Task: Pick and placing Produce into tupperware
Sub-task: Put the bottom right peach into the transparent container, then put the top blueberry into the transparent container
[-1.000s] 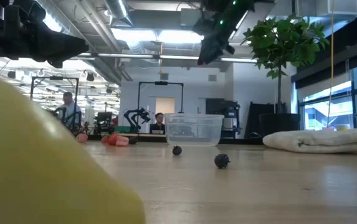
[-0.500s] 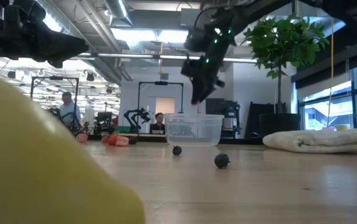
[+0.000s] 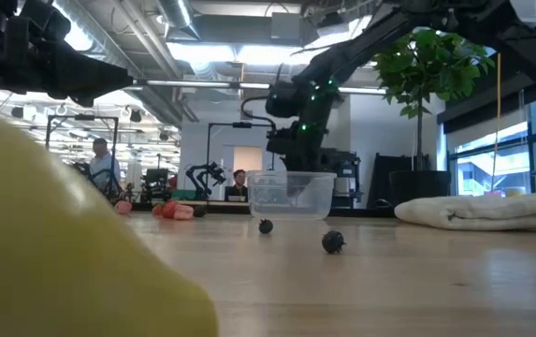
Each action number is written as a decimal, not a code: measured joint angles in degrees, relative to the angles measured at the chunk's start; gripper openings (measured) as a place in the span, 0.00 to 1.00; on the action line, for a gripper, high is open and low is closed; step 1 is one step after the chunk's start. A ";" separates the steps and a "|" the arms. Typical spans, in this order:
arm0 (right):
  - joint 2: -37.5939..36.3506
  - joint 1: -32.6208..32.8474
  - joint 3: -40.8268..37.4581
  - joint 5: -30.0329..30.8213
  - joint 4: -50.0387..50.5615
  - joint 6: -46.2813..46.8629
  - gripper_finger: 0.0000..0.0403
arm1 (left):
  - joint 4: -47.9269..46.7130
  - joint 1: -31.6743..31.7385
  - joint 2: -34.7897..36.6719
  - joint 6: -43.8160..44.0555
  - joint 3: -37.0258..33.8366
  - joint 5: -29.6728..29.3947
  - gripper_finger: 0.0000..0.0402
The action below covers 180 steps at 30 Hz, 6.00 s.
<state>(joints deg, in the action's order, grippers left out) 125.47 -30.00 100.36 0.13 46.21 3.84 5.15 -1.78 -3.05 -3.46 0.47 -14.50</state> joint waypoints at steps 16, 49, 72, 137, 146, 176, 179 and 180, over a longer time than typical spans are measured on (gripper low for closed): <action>0.94 0.00 -0.02 0.01 2.50 0.17 0.23 | -0.02 -0.02 0.00 0.10 0.00 0.00 0.31; 1.27 -0.11 -0.02 0.21 1.37 -0.02 0.34 | -0.02 -0.02 0.00 0.04 0.00 0.00 0.31; 1.05 -0.01 17.31 0.19 16.31 0.44 0.35 | -0.04 -0.02 0.02 0.02 0.02 -0.02 0.31; -13.85 35.43 -0.10 2.20 1.95 -4.16 0.35 | -2.32 0.00 0.00 0.39 0.00 0.48 0.31; -31.07 35.43 -34.31 1.50 -35.76 -6.03 0.35 | -2.25 -0.01 0.00 0.37 0.00 0.48 0.31; -21.13 35.43 -62.16 -0.23 -92.95 -2.80 0.35 | -1.99 0.00 0.00 -0.08 0.00 0.42 0.31; -19.03 35.43 -62.18 -0.23 -95.16 -2.80 0.35 | -2.03 0.00 0.00 -0.09 0.00 0.42 0.31; -18.26 35.43 -62.18 -0.23 -96.46 -2.80 0.35 | -2.06 0.00 0.00 -0.09 0.00 0.42 0.31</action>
<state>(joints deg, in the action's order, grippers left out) 107.22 5.43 38.17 -0.10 -50.26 1.04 3.09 -1.78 -3.05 -3.55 0.47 -14.09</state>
